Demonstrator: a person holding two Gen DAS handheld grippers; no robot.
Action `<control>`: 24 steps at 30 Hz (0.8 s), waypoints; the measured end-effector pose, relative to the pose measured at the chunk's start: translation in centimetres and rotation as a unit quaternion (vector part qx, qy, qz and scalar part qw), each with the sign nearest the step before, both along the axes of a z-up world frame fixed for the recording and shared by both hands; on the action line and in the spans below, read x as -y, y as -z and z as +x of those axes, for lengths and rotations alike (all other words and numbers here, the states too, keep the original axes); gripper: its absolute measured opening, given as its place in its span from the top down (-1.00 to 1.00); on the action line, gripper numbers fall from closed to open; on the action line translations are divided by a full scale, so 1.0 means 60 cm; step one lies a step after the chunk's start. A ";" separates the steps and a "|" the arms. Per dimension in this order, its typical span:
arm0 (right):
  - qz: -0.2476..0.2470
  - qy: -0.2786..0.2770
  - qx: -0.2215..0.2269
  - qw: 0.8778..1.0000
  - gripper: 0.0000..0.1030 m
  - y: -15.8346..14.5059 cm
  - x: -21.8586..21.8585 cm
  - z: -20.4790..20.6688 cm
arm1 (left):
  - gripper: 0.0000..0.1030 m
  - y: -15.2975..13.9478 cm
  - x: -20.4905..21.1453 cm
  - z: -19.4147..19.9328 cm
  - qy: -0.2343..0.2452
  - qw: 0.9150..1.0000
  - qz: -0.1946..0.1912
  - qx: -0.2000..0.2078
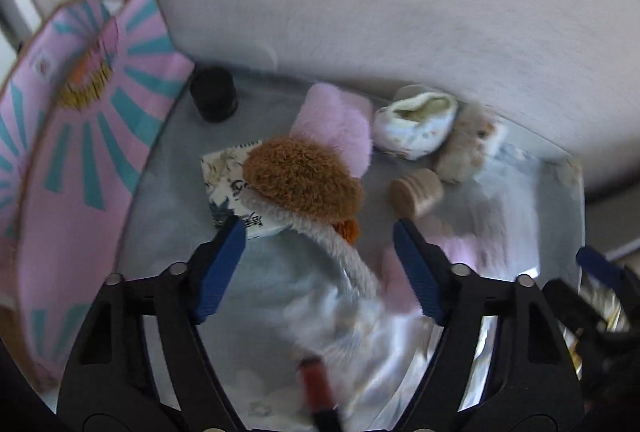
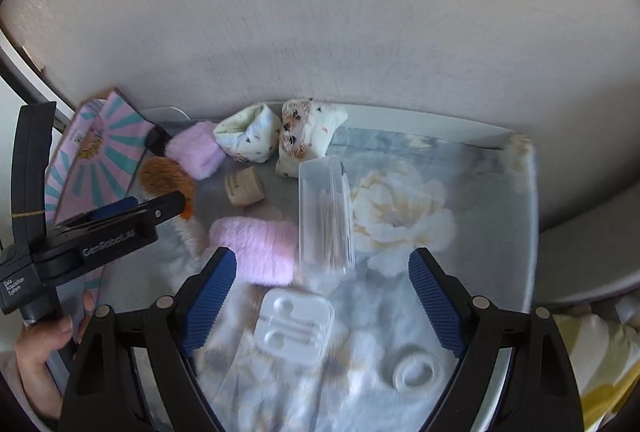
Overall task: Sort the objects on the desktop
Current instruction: 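Grasp the brown fuzzy toy with left gripper while right gripper grasps clear swab box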
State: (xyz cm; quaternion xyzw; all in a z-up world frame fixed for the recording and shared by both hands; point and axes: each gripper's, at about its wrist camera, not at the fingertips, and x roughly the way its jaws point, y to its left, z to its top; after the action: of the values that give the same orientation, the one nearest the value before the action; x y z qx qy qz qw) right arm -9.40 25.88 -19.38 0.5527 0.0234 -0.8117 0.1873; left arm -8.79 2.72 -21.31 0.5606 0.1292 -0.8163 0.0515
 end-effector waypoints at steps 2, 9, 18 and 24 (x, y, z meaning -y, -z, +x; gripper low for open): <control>0.000 -0.007 0.005 1.000 -0.66 0.013 0.008 -0.012 | -0.11 0.015 0.005 -0.009 -0.021 1.000 0.016 0.008; 0.006 -0.027 0.029 0.999 -0.20 0.056 0.031 -0.046 | 0.12 0.027 0.018 -0.023 -0.068 0.997 0.020 0.008; 0.008 -0.037 0.044 0.998 0.31 0.080 0.030 -0.058 | 0.27 0.016 0.025 -0.018 -0.077 0.997 0.028 0.001; 0.016 -0.040 0.033 0.999 0.35 0.068 0.026 -0.049 | 0.28 -0.008 0.038 -0.007 -0.067 0.997 0.044 -0.002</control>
State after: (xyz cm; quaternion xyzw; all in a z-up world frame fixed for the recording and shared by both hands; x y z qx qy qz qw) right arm -12.36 24.32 -23.49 0.5804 0.0519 -0.7848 0.2113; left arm -9.19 0.45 -20.80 0.5505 0.2019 -0.8060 0.0812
